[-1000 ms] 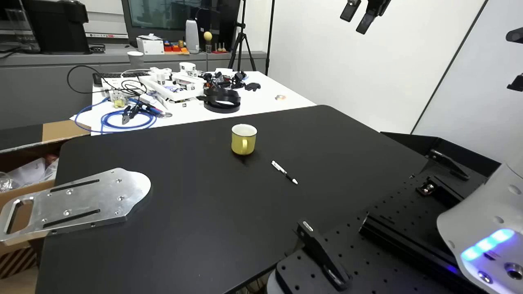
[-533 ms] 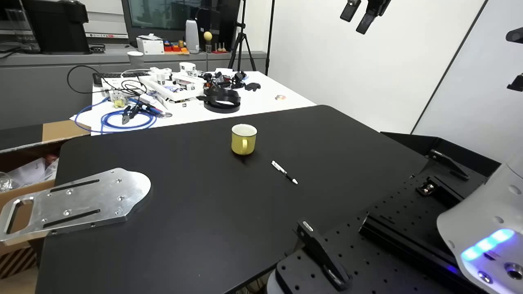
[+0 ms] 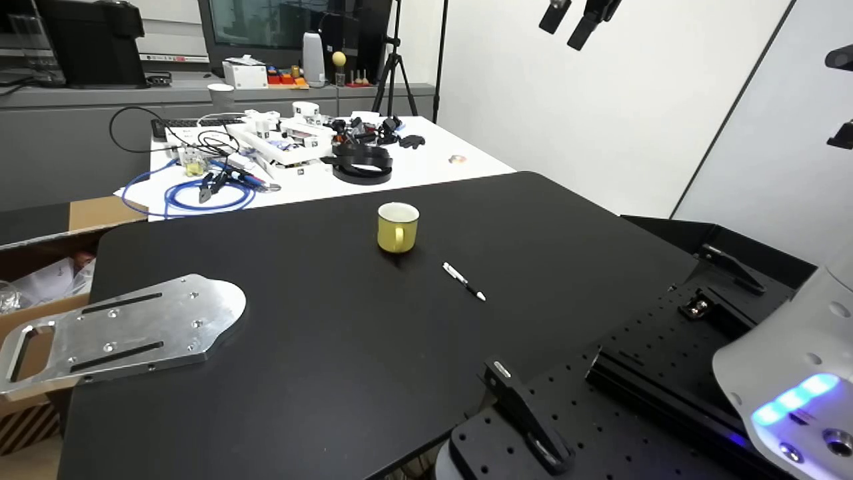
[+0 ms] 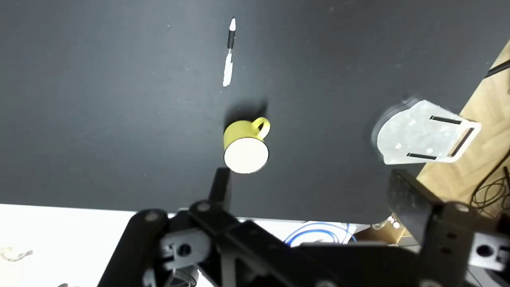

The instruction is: Put the pen in the cup

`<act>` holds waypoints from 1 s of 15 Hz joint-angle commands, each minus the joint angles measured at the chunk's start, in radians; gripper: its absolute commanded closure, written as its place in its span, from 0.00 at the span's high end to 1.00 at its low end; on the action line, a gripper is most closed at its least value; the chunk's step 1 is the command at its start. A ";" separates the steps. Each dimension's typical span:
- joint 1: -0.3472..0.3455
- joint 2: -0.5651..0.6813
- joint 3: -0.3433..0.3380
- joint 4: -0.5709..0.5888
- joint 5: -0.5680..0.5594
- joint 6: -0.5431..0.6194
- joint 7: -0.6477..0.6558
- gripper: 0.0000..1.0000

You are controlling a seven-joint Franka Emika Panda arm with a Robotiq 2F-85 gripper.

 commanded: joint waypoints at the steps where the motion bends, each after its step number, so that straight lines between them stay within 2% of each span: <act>1: 0.004 0.174 0.036 0.101 0.010 0.125 0.047 1.00; 4: 0.005 0.330 0.075 0.156 0.010 0.247 0.097 1.00; 8: 0.025 0.531 0.133 0.163 0.038 0.432 0.134 1.00; 13: -0.006 0.796 0.196 0.176 0.019 0.614 0.233 1.00; 14: -0.015 0.836 0.193 0.181 -0.004 0.617 0.255 1.00; 15: -0.025 0.750 0.216 0.137 0.002 0.601 0.214 1.00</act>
